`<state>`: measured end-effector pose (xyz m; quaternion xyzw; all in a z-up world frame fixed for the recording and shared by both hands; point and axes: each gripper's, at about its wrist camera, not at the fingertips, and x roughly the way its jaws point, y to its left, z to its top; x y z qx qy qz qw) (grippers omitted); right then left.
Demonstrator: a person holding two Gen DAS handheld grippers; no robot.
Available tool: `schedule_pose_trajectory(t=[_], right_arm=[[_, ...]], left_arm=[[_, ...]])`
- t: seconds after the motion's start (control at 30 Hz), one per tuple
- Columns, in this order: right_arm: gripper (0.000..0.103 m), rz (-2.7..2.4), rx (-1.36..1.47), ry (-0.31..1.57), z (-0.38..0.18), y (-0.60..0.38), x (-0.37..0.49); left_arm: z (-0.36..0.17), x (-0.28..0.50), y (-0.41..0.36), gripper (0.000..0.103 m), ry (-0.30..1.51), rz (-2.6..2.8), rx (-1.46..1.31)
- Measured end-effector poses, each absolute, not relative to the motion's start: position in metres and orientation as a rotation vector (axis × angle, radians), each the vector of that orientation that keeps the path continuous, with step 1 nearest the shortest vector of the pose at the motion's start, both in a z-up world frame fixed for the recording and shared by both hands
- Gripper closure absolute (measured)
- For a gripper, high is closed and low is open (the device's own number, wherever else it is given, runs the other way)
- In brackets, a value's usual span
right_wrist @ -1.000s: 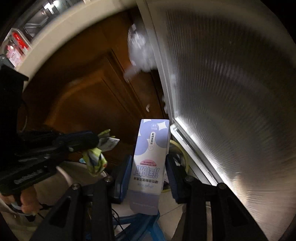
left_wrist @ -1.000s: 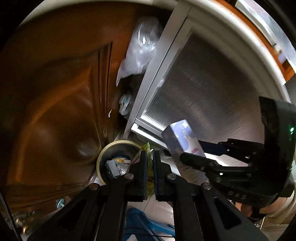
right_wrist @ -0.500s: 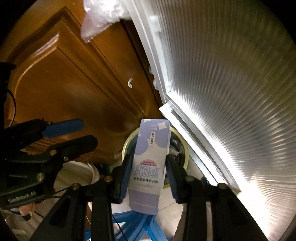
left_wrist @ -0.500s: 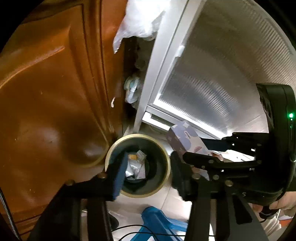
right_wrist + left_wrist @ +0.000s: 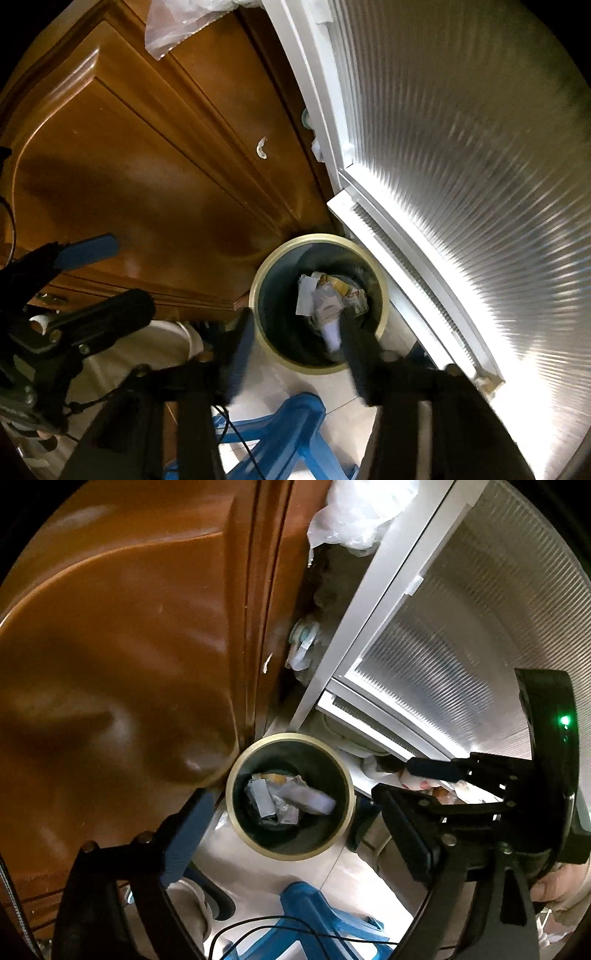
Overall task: Collect trash
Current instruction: 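Open both tools to drop the snack pack and carton into the bin, then raise both tools back up to the trash on the counter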
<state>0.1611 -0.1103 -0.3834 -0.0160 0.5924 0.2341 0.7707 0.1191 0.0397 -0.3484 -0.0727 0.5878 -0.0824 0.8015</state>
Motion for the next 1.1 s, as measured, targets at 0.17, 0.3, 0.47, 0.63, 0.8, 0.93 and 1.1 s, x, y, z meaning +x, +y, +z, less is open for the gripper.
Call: schedule_pose_trajectory(t=[0.17,0.3,0.47,0.63,0.8,0.93,1.1], right_arm=[[0.043,0.528,-0.004,1.337,-0.386,-0.111,0.161],[0.043,0.508,-0.011,1.345,-0.385,-0.113,0.157],[0.04,0.497,-0.017,1.339,-0.378,-0.115,0.152],[0.036,0.498,-0.063,1.297,-0.359,-0.12,0.142],[0.036,0.504,-0.088,1.216,-0.321,-0.129,0.125],[0.036,0.509,-0.132,1.121,-0.284,-0.135,0.106],[0.036,0.516,-0.138,1.003,-0.232,-0.143,0.086]], left_arm=[[-0.354,0.117,0.037,0.004,1.273,-0.195,-0.157],[-0.35,0.114,0.03,0.004,1.264,-0.211,-0.141],[-0.338,0.108,0.024,0.004,1.241,-0.232,-0.131],[-0.315,0.097,0.019,0.001,1.2,-0.266,-0.122],[-0.27,0.079,0.015,0.001,1.112,-0.3,-0.125],[-0.227,0.067,0.013,0.001,1.031,-0.32,-0.136],[-0.173,0.054,0.013,0.001,0.925,-0.348,-0.155]])
